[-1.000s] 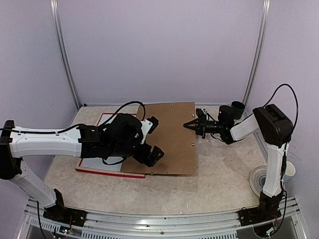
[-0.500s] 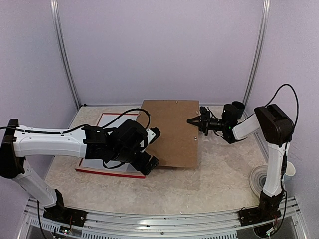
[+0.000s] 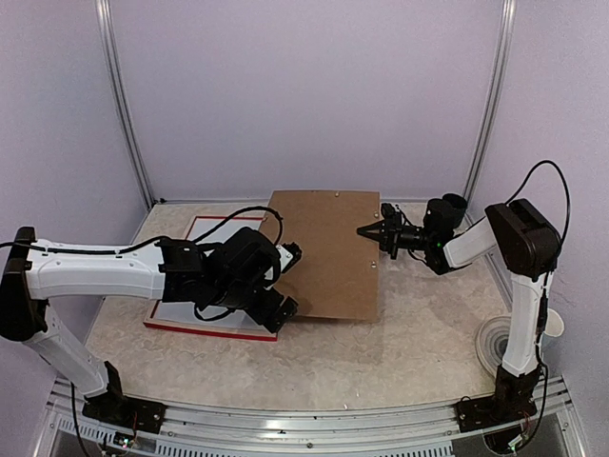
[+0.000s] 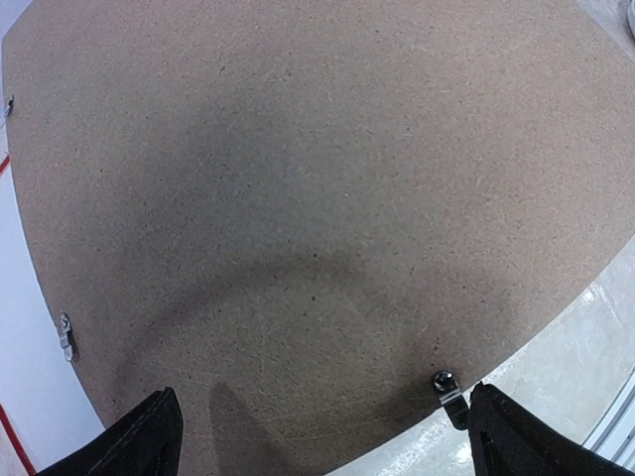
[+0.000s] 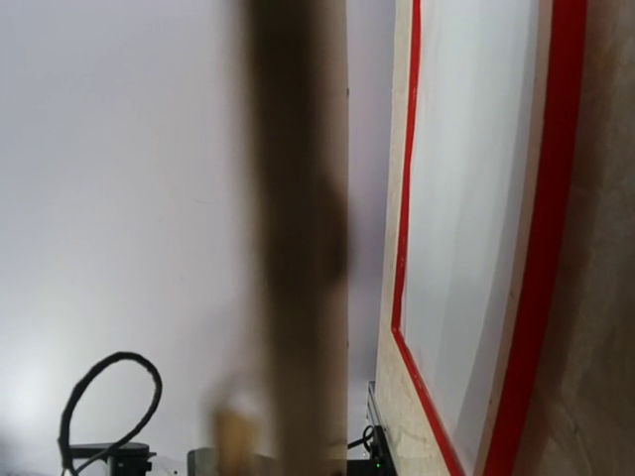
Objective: Put the photo into the frame
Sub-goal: Move the frame body to the center of the board.
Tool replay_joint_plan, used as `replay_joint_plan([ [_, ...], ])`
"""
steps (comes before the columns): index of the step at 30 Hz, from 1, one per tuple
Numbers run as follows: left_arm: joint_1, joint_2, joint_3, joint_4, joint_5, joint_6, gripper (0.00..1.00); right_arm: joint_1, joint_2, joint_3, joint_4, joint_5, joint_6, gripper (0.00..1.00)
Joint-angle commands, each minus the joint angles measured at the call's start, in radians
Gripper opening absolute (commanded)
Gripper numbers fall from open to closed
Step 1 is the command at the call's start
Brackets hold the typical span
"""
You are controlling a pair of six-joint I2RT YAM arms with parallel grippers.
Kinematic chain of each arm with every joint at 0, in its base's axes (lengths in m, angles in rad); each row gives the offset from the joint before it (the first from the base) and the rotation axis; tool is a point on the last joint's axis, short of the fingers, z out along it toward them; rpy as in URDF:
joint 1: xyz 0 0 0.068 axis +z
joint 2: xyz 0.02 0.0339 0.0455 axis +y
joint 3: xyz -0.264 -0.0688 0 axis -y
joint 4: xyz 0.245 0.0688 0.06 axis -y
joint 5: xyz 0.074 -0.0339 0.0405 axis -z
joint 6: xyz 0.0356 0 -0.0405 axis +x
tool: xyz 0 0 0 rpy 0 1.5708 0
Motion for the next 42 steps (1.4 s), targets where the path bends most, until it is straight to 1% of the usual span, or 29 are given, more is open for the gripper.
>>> replay_joint_plan([
  [1, 0.022, -0.006, -0.003, 0.003, -0.019, -0.008, 0.98, -0.009, -0.016, 0.01, 0.083, -0.019, 0.018, 0.0],
  [8, 0.034, -0.004, -0.011, 0.012, -0.013, -0.013, 0.98, -0.009, -0.01, 0.006, 0.098, -0.022, 0.027, 0.0],
  [12, 0.035, -0.025, -0.018, 0.049, 0.047, -0.007, 0.98, -0.009, -0.006, 0.008, 0.098, -0.019, 0.027, 0.0],
  [17, 0.034, -0.027, -0.017, 0.062, 0.08, -0.001, 0.98, -0.009, -0.004, 0.008, 0.097, -0.02, 0.026, 0.0],
  [42, 0.033, 0.024, -0.01, 0.002, 0.07, 0.0, 0.97, -0.009, -0.001, 0.014, 0.102, -0.026, 0.031, 0.0],
])
